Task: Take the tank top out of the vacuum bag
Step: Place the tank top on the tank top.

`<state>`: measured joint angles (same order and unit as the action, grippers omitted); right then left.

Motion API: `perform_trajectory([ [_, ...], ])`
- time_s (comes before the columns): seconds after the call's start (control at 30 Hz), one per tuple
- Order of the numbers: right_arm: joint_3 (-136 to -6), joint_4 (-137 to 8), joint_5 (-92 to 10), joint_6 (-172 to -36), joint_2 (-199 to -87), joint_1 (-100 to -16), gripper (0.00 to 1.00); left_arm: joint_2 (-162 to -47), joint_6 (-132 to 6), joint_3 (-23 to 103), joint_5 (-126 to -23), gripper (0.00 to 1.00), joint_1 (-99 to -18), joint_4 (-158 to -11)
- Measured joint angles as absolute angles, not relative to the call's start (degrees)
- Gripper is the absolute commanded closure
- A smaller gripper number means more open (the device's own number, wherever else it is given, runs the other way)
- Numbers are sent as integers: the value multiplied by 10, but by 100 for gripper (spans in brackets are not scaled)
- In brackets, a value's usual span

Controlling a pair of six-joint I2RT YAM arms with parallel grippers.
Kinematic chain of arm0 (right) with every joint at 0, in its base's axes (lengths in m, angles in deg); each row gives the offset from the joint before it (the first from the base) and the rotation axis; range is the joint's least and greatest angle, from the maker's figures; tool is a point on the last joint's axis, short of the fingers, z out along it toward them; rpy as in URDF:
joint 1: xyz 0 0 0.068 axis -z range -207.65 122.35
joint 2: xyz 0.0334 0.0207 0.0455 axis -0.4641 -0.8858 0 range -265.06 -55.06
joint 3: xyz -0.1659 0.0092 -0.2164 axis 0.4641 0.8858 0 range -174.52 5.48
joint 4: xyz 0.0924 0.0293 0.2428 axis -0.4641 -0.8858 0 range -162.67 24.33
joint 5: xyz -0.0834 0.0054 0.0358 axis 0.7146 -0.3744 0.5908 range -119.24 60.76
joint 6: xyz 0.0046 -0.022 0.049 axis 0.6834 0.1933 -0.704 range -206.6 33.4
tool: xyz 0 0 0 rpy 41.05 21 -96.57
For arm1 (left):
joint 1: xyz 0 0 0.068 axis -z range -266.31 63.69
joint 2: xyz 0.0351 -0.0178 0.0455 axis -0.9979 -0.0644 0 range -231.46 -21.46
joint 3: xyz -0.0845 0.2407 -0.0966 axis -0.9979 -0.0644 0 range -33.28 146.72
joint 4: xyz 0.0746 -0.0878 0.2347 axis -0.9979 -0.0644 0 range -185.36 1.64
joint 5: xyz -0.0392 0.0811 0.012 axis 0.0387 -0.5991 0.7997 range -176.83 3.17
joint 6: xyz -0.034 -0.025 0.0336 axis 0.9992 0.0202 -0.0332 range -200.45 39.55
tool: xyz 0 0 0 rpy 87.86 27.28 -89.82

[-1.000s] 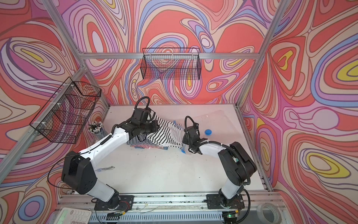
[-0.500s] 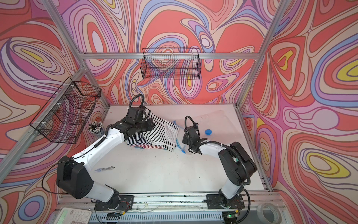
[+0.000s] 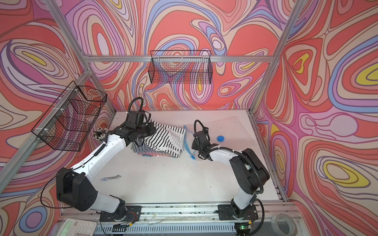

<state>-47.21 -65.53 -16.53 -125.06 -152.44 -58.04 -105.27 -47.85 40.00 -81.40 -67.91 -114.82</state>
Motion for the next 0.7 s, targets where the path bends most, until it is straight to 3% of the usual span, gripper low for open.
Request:
perform_trajectory([
  [0.7,-481,-666,-155,-1233,-1534,-580,100,-1033,-473,364,-833,100,-763,-1148],
])
